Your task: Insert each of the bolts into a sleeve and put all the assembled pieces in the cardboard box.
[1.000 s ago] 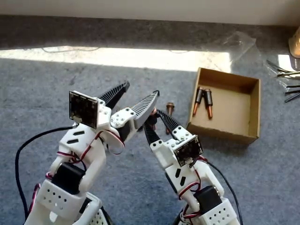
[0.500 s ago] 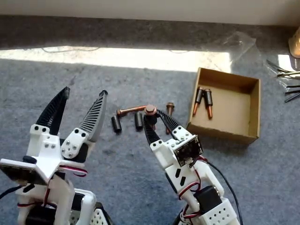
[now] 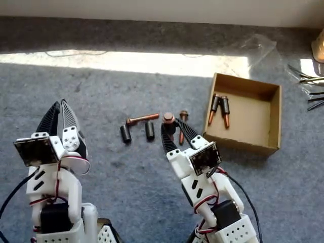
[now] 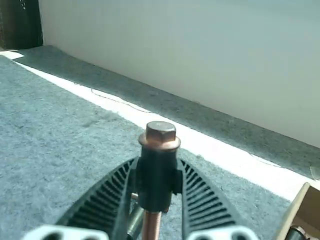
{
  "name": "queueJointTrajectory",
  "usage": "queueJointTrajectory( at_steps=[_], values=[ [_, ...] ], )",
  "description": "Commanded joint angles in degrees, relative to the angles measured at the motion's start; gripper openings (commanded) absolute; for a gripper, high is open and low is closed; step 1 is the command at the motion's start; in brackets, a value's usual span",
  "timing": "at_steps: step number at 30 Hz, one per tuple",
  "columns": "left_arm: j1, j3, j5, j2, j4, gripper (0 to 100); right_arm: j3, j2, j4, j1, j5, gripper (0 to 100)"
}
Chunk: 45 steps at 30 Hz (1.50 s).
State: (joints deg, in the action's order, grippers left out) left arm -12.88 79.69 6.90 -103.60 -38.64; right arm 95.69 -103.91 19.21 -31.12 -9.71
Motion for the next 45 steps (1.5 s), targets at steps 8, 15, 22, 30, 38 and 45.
queueJointTrajectory(
  at_steps=[8,15,22,30,38,45],
  values=[
    [-0.5,15.3,-0.3,-0.9,1.1,4,-8.0,-0.7,17.5,12.4,-0.4,3.3],
    [3.3,17.5,-0.6,-0.7,-3.6,4,-23.0,-0.3,28.8,22.3,-0.6,0.5],
    [6.9,17.5,-6.9,-0.7,-7.9,4,-40.2,6.8,37.8,25.7,-3.2,0.5],
    [6.7,17.5,-6.9,-0.7,-9.3,4,-54.4,38.6,32.6,34.0,-5.2,0.5],
    [6.6,17.5,-6.9,-0.7,-10.4,4,-62.4,68.6,24.6,37.2,-5.3,0.5],
    [6.6,17.5,-6.9,-0.7,-10.4,4,-73.5,91.7,22.0,37.8,-5.3,0.5]
  ],
)
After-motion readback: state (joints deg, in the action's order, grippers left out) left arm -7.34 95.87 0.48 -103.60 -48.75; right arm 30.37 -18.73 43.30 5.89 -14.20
